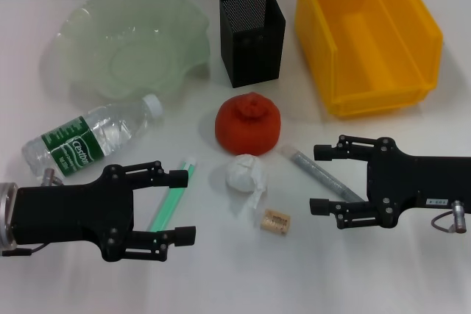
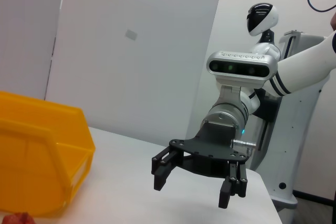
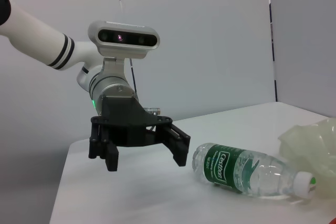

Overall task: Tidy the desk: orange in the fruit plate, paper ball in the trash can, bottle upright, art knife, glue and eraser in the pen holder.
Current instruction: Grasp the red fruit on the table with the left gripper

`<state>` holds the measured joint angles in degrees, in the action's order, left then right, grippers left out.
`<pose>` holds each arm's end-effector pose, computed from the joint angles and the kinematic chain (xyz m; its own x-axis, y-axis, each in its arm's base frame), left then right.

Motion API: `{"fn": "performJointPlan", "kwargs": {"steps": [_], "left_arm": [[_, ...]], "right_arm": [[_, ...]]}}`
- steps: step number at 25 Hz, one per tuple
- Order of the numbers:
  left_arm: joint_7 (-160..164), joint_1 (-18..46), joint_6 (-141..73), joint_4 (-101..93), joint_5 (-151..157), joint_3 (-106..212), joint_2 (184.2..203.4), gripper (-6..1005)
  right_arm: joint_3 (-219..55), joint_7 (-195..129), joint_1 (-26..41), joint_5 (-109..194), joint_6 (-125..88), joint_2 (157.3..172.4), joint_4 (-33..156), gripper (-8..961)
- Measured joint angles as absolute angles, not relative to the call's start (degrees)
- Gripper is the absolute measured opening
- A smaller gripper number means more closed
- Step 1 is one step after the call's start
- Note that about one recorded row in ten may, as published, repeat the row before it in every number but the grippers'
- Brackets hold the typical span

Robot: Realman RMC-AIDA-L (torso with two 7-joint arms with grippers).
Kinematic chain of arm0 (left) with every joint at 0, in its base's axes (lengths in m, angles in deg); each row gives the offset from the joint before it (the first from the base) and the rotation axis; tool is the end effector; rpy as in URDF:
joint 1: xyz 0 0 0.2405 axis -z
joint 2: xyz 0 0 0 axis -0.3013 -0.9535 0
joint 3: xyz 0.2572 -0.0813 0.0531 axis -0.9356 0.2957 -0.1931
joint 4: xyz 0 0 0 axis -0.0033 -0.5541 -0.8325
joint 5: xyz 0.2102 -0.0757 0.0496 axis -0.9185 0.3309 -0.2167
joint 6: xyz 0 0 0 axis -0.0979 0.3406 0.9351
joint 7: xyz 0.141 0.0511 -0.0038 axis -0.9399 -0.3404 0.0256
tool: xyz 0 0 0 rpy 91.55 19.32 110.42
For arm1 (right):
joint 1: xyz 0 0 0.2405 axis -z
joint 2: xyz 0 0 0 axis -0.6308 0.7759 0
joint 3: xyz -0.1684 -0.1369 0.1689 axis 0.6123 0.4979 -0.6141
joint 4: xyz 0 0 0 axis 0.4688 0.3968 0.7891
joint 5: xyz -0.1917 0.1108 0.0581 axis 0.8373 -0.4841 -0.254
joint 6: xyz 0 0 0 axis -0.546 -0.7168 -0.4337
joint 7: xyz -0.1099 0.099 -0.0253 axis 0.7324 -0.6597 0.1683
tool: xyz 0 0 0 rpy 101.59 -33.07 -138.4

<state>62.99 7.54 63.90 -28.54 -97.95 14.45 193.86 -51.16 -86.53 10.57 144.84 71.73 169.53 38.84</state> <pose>-0.3082 0.2750 -0.0197 0.7819 0.2484 0.5718 0.2601 -0.9635 0.0629 0.2995 0.3021 -0.0368 0.8267 -0.1434 -0.5441 -0.2167 -0.9735 -0.0726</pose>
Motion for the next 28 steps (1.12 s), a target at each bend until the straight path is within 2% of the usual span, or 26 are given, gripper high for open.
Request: {"fn": "performJointPlan", "kwargs": {"steps": [19, 28], "left_arm": [[63.55, 8.19, 64.39, -28.55, -97.96, 15.80, 193.82, 831], [64.25, 13.72, 62.09, -28.63, -97.81, 22.73, 194.87, 831]], "right_arm": [[-51.16, -86.50, 10.84, 145.45, 71.73, 169.53, 38.84, 809], [-51.16, -86.45, 11.11, 145.46, 71.71, 169.53, 38.84, 806]]}}
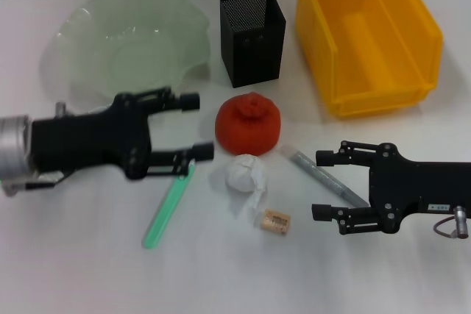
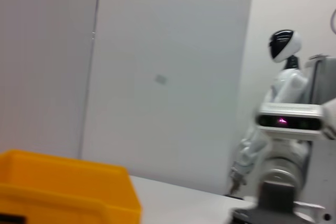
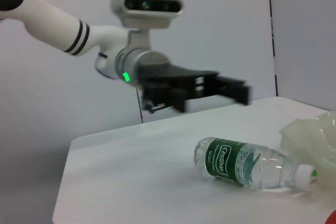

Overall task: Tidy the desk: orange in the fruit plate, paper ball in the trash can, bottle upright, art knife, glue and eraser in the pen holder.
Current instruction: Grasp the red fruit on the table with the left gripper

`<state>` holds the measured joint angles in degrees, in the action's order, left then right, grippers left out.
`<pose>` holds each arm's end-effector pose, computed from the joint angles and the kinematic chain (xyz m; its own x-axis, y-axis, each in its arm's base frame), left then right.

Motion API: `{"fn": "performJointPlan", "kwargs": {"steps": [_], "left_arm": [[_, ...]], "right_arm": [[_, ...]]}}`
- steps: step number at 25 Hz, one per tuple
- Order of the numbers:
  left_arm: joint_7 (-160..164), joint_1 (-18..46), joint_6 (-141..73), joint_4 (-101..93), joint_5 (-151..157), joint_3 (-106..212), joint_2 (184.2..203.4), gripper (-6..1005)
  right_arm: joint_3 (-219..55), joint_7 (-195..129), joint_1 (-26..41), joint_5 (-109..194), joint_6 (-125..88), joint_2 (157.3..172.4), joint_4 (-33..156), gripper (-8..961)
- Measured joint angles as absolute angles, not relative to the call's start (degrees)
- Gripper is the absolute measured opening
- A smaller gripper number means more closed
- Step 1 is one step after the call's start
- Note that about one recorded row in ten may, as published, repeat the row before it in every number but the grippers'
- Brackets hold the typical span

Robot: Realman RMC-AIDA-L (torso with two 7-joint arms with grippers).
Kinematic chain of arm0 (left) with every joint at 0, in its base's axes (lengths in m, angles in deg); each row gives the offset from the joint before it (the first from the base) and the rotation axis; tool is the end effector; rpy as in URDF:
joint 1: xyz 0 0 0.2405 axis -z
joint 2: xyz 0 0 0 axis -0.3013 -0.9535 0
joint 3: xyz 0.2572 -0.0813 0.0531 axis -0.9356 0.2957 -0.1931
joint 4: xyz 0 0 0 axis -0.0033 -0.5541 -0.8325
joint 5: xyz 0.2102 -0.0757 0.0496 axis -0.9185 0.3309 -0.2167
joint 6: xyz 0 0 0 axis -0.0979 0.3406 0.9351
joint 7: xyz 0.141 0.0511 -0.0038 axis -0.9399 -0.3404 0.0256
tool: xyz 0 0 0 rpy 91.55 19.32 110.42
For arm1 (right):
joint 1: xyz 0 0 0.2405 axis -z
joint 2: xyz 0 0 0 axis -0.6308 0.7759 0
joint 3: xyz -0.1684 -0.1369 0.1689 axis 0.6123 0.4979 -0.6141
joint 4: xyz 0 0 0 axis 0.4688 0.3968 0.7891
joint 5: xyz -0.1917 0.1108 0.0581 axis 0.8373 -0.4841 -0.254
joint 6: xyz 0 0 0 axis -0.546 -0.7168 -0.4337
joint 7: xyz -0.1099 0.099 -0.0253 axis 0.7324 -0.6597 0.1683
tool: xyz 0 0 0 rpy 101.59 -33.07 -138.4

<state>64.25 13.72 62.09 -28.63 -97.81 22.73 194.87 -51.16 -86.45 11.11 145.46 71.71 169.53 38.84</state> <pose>-0.2774 0.3198 -0.0115 0.7474 0.1699 0.6423 0.2476 -0.9683 -0.0320 0.3033 0.2982 -0.0375 0.8299 -0.1531 -0.5365 -0.2232 -0.9724 -0.0677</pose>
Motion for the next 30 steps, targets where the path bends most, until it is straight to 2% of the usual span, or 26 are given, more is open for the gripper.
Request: {"fn": "performJointPlan", "kwargs": {"steps": [3, 7, 21, 30], "left_arm": [[64.54, 14.41, 61.24, -28.63, -97.81, 23.05, 194.99, 831], [65.97, 21.25, 47.84, -28.22, -97.51, 22.90, 197.21, 830], [67.52, 29.04, 23.56, -23.11, -97.10, 8.19, 198.01, 832], [68.41, 30.58, 17.66, -21.07, -96.97, 1.13, 198.05, 774]], "right_arm": [[-51.16, -86.44, 11.15, 145.47, 71.71, 169.49, 38.84, 805], [-51.36, -86.44, 11.25, 145.46, 71.20, 169.47, 38.84, 804], [-51.78, -86.44, 11.52, 145.20, 70.60, 169.46, 38.48, 799], [-51.78, -86.44, 11.44, 145.10, 70.32, 169.43, 38.40, 796]]}}
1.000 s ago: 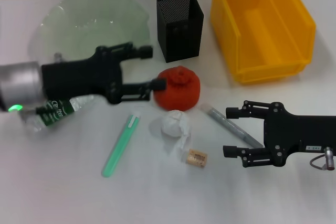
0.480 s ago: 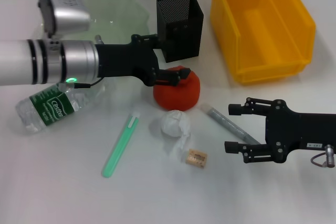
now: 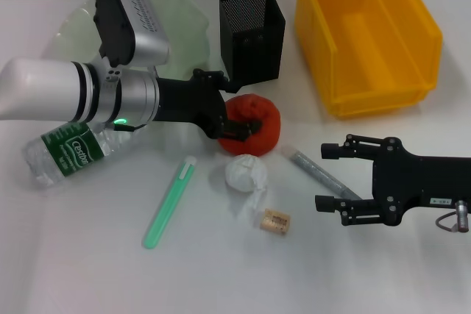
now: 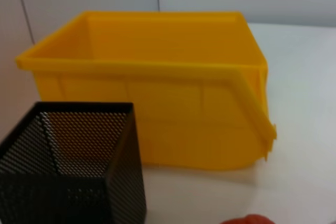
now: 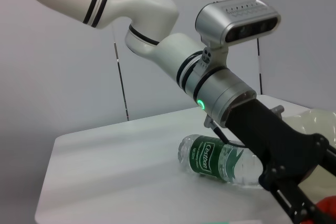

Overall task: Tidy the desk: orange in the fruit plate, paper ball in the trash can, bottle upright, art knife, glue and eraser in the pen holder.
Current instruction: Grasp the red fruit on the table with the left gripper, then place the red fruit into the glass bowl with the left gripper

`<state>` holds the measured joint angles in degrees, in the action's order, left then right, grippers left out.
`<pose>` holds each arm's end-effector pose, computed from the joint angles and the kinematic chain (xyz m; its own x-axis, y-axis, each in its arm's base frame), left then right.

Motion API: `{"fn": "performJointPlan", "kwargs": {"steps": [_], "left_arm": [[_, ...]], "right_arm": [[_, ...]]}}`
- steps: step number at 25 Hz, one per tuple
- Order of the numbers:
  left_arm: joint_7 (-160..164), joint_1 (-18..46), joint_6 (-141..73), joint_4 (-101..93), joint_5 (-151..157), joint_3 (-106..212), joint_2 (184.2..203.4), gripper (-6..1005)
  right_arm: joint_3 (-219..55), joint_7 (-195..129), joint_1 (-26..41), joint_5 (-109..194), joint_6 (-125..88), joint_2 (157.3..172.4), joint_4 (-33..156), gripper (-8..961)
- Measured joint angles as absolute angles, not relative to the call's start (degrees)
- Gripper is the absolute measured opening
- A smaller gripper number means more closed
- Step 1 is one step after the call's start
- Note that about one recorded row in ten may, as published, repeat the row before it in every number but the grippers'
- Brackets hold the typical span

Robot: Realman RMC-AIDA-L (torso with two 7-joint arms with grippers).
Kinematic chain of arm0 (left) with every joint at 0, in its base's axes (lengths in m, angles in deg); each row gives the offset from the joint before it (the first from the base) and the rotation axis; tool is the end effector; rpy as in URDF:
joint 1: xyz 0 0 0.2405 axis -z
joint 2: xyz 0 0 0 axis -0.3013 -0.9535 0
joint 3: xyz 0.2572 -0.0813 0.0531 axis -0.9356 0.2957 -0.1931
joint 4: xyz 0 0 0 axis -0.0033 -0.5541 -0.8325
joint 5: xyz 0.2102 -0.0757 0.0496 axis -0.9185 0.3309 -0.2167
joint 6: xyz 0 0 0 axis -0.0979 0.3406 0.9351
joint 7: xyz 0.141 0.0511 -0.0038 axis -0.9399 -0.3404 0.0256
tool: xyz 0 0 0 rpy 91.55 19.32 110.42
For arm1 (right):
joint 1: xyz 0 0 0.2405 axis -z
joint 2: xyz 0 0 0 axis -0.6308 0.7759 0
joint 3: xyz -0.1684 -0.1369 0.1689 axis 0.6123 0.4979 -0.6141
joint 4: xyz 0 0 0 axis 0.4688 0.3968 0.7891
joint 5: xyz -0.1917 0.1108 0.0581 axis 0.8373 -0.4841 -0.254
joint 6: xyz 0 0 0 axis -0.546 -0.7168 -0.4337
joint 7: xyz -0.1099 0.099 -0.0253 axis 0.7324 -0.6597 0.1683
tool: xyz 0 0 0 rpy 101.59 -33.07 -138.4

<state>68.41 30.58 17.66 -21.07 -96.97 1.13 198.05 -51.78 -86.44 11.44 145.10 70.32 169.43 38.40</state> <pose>-0.2334 0.4225 -0.1055 0.9702 0.1446 0.1944 0.1976 -0.9367 -0.2892 0.3074 0.3018 -0.0348 0.8341 -0.1516 -0.5304 -0.2404 -0.9653 -0.1021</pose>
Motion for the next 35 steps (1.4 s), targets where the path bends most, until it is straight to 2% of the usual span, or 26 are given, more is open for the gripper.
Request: {"fn": "performJointPlan", "kwargs": {"steps": [16, 26, 29, 31, 35], "left_arm": [[68.97, 30.63, 17.33, -21.60, -96.90, 0.17, 198.04, 672], [68.97, 28.63, 21.71, -23.38, -90.70, 0.46, 197.77, 205], [68.97, 27.04, 24.48, -25.08, -87.83, 0.63, 197.57, 168], [69.09, 22.93, 30.22, -29.66, -81.52, 0.99, 197.20, 147], [69.15, 19.29, 34.64, -32.29, -75.58, 3.54, 197.01, 113]], "right_arm": [[-51.78, -86.44, 11.40, 145.10, 70.24, 169.38, 38.40, 790], [-51.77, -86.44, 11.51, 145.10, 70.23, 169.43, 38.41, 787], [-51.78, -86.44, 11.53, 145.11, 70.23, 169.44, 38.41, 786], [-51.78, -86.44, 11.57, 145.11, 70.24, 169.45, 38.40, 785], [-51.77, -86.39, 11.60, 145.11, 70.24, 169.45, 38.40, 784]]}}
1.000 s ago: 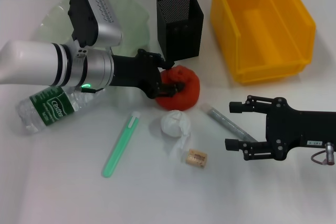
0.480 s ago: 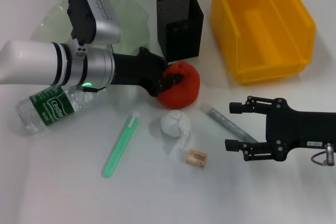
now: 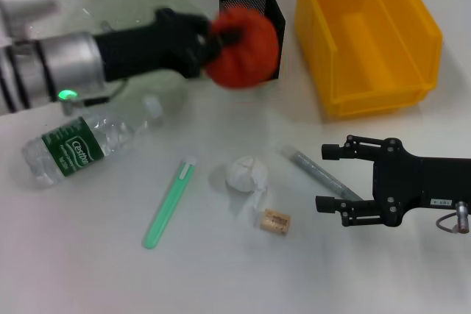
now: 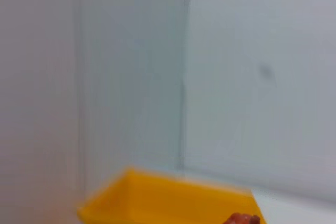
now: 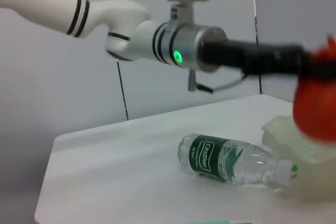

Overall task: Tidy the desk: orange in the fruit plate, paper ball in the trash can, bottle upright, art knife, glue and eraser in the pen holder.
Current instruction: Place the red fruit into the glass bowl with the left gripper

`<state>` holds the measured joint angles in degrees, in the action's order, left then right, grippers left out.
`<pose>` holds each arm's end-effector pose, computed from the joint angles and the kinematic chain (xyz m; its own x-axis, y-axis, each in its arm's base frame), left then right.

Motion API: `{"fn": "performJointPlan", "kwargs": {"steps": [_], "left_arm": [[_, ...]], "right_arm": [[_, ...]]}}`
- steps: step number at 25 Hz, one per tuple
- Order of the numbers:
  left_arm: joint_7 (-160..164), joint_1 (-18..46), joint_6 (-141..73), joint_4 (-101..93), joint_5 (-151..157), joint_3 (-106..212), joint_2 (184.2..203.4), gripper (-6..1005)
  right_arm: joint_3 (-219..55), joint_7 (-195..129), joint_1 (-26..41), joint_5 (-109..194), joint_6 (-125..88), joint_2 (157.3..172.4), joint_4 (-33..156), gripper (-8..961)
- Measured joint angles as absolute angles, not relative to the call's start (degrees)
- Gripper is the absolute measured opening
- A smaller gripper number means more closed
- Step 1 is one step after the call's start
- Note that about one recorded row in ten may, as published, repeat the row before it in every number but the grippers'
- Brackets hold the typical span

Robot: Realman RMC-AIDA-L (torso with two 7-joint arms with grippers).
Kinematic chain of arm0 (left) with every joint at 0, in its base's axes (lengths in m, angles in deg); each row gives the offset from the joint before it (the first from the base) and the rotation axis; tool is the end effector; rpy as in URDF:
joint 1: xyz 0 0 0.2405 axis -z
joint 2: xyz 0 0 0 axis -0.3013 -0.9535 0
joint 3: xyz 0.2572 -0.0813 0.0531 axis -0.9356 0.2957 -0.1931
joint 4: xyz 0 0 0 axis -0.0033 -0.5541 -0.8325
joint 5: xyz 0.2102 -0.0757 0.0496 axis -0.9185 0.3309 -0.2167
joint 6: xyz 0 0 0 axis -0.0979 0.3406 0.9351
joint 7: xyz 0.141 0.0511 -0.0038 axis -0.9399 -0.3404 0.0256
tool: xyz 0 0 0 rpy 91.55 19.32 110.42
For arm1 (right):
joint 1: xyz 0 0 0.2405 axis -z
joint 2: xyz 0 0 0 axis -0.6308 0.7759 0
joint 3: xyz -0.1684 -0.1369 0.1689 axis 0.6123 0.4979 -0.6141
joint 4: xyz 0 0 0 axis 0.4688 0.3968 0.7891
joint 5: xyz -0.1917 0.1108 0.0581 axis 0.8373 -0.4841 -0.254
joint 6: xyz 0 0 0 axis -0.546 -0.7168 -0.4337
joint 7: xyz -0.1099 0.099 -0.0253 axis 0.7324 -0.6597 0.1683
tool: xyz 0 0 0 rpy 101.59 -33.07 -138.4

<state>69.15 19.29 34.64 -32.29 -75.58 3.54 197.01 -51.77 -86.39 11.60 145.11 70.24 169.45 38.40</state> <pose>-0.2258 0.4069 -0.0359 0.7779 0.1185 0.6171 0.3511 -0.8964 -0.2704 0.3083 0.3010 -0.0350 0.8342 -0.1534 -0.5297 -0.2429 -0.9646 -0.1031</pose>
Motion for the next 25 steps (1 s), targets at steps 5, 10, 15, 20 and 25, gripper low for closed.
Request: {"fn": "performJointPlan", "kwargs": {"steps": [5, 10, 15, 20, 25], "left_arm": [[67.50, 15.74, 34.67, -31.43, -67.52, 10.96, 197.23, 91], [61.74, 16.08, 25.26, -26.20, -61.11, 12.97, 197.51, 70], [56.82, 18.31, 17.07, -22.37, -59.68, 12.97, 197.60, 52], [54.21, 19.21, 13.27, -20.64, -58.36, 13.12, 197.65, 94], [53.82, 19.24, 12.33, -19.87, -57.34, 13.11, 197.68, 136]], "right_arm": [[-51.86, -85.68, 11.60, 145.11, 70.24, 169.53, 38.61, 782], [-51.87, -85.64, 11.76, 145.11, 70.54, 169.62, 38.49, 780], [-51.87, -85.63, 11.78, 145.13, 70.65, 169.62, 38.57, 779], [-51.86, -85.61, 11.78, 145.21, 70.70, 169.62, 38.74, 777], [-51.86, -85.59, 11.87, 145.23, 70.75, 169.57, 38.77, 775]]}}
